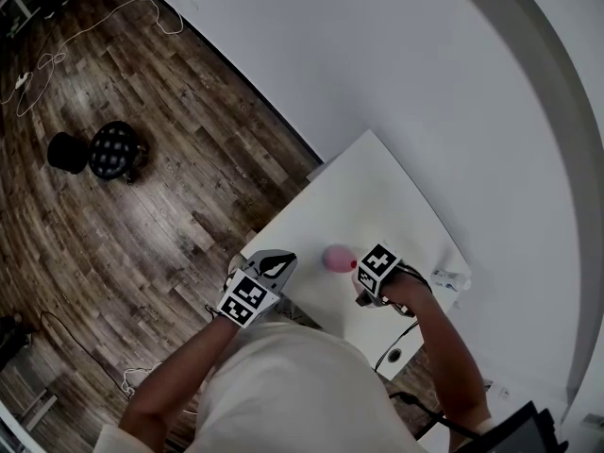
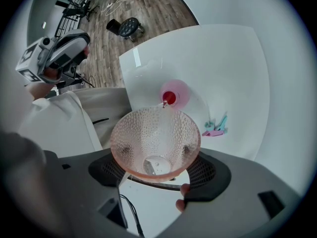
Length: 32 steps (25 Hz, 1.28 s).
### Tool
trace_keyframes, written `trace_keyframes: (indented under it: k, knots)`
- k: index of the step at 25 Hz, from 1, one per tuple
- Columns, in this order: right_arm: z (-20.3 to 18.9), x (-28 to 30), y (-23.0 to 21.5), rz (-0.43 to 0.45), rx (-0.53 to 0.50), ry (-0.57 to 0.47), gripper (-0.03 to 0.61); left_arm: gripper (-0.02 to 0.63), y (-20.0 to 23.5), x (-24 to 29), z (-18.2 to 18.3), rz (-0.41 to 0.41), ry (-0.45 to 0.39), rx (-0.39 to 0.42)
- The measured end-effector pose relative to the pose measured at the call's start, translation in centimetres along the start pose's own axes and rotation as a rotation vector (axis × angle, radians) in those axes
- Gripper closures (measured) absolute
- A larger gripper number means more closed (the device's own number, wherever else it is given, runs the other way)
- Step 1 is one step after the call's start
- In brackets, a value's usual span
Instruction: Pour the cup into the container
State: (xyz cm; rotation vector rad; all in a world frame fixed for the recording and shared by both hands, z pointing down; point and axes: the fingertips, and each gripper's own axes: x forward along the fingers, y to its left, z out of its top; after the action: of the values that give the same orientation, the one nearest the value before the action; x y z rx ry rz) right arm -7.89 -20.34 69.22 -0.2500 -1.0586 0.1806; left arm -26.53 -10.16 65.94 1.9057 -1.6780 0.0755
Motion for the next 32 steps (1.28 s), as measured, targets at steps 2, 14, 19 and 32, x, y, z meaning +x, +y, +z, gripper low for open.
trace_keyframes:
  k: [2, 14, 19, 32]
  knots:
    - [-0.1, 0.0, 0.0, 0.001, 0.0, 0.004, 0.218, 0.601, 0.0, 0.0, -0.1, 0.0, 0.001, 0.0]
    - [0.0, -0.3, 0.0, 0.006, -0.007, 0.032, 0.218, 0.601, -0.1, -0.1, -0.2, -0.003, 0.001, 0.001]
    - [0.0, -0.3, -0.1, 0.006, -0.009, 0.044, 0.218, 0.601, -0.1, -0.1, -0.3, -0.005, 0.003, 0.002]
    - [-0.1, -0.2, -0.8, 0.016, -0.01, 0.072, 0.218, 0.601, -0.2, 0.0, -1.1, -0.013, 0.018, 0.01]
